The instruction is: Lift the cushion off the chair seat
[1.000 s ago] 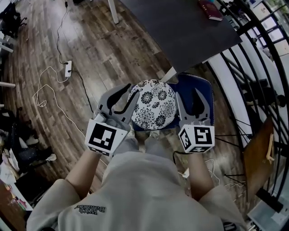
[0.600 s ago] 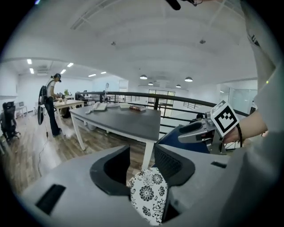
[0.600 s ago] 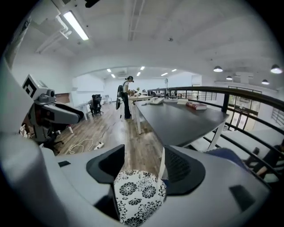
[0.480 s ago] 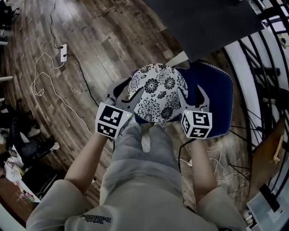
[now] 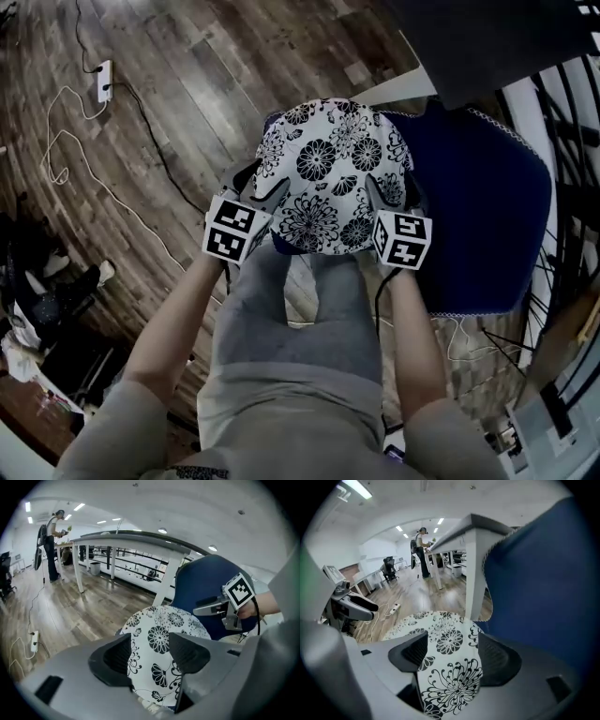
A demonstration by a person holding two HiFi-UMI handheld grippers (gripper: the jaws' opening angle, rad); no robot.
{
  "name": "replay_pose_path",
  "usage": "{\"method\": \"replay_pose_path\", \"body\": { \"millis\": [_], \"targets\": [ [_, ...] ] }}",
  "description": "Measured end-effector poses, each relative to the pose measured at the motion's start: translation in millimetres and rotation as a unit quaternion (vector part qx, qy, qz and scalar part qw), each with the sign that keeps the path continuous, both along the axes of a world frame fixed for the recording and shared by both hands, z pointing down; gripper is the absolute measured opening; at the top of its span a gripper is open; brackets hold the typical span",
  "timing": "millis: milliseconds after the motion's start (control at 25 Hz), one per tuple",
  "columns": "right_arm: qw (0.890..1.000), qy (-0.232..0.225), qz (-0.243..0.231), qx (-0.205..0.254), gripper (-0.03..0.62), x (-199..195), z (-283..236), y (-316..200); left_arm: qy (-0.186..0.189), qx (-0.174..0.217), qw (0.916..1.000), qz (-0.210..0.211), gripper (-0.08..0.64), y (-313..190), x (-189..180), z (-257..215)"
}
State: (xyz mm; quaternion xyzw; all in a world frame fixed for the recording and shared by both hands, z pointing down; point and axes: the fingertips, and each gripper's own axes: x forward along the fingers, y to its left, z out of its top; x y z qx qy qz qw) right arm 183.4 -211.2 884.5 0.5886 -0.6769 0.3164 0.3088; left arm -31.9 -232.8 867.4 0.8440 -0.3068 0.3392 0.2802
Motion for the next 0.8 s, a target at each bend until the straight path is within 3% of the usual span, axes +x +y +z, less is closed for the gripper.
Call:
{"method": "replay_pose_path", "body": {
  "millis": [280, 520, 600, 680, 720, 800],
  "targets": [
    [0.997, 0.027, 0.016, -0.071, 0.321, 17, 109, 30, -0.046, -0.095, 0.9943, -0.009, 0.253, 25, -5, 121],
    [0.995, 0.056, 0.006, -0.077, 0.319, 15, 129, 30, -0.083, -0.087, 0.9926, -0.015, 0.251, 26, -5, 147],
    [0.996, 0.057, 0.001, -0.072, 0.268, 10, 129, 30, -0.083, -0.084, 0.9928, -0.021, 0.231, 25, -5, 147],
    [0.996, 0.053, -0.018, -0.071, 0.136, -4, 127, 33, -0.076, -0.088, 0.9929, -0.024, 0.198, 28, -4, 145],
    [0.995, 0.053, -0.031, -0.073, 0.065, -12, 126, 35, -0.068, -0.094, 0.9930, -0.026, 0.161, 29, -2, 143],
    [0.994, 0.060, -0.050, -0.076, 0.031, -23, 123, 37, -0.043, -0.110, 0.9923, -0.038, 0.036, 31, 3, 137]
  ]
}}
